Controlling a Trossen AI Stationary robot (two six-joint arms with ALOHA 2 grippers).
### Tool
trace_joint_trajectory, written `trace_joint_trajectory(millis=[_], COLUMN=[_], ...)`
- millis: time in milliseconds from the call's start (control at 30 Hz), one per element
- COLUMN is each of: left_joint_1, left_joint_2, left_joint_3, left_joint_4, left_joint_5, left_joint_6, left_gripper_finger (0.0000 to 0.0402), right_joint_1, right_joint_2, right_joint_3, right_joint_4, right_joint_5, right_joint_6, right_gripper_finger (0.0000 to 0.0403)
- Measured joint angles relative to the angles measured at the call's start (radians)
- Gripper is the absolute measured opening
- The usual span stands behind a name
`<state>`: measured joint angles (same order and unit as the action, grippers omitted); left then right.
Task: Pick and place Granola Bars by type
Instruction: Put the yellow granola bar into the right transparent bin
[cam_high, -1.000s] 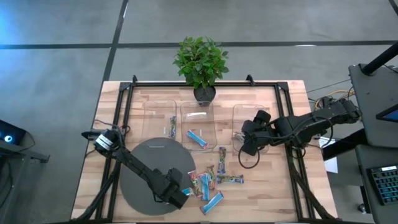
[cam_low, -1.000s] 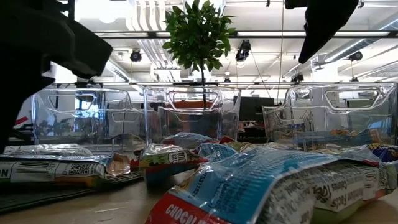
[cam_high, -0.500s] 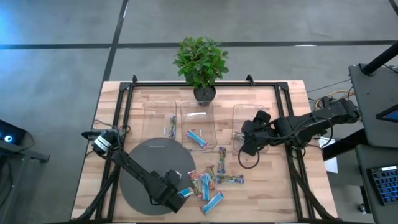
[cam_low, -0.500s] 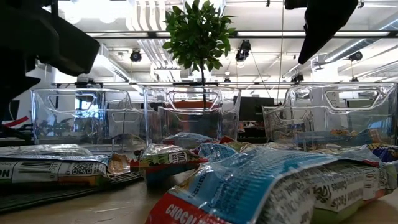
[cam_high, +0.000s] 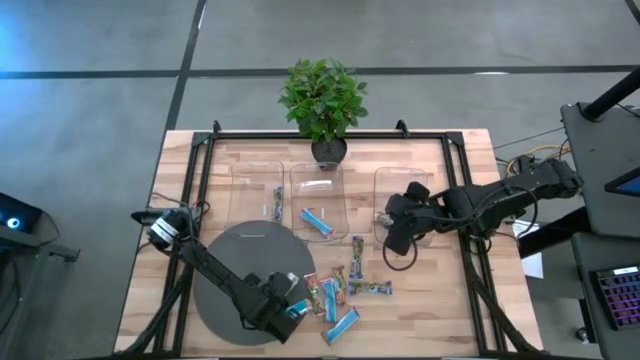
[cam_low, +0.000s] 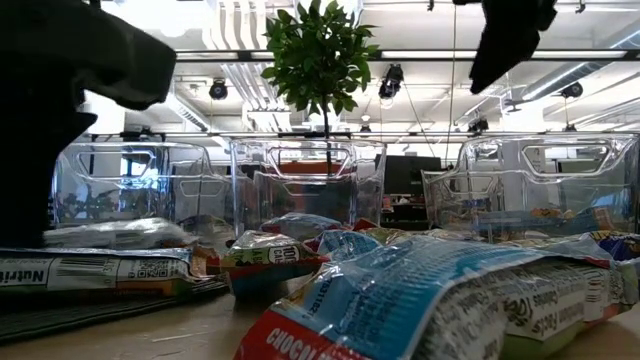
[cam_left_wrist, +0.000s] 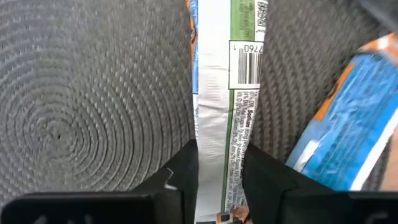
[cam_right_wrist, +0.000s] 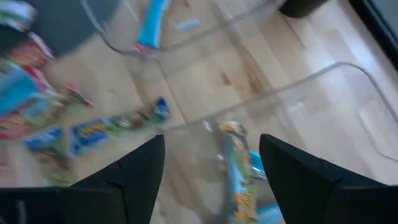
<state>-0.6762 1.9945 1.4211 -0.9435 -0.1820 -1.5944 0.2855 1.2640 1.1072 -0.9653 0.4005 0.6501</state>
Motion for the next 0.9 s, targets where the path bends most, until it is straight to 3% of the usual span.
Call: trace_joint_trajectory(millis=[133,233,400,500,900], left_joint_1=[0.0,-0.002,0.003,0.029,0.208], left_joint_2=[-0.013,-0.036,-0.076,-0.089,-0.09], left_joint_3=[0.01,0.036,0.087,0.121,0.234], left_joint_4=[-0.002,-0.028,-0.03,-0.026,0.038], left_joint_5=[-0.034,-0.116,-0.33,-0.399,-0.47], left_joint_6=[0.01,0.041,0.239,0.411,0.812], left_gripper_finger=[0.0079,0.0078,0.0077,0.0077,0.0077], right_joint_1=[-0.002,-0.013,-0.022,-0.022,-0.022], right_joint_2=[-0.033,-0.062,-0.074,-0.067,0.016], right_joint_3=[0.0,-0.001,-0.016,-0.021,-0.024], right_joint_4=[0.075,0.142,0.295,0.364,0.377], right_joint_5=[-0.071,-0.178,-0.344,-0.397,-0.427], right_joint_6=[0.043,0.115,0.257,0.323,0.34], right_gripper_finger=[0.0249,0.0249,0.0249,0.0249,0.0249])
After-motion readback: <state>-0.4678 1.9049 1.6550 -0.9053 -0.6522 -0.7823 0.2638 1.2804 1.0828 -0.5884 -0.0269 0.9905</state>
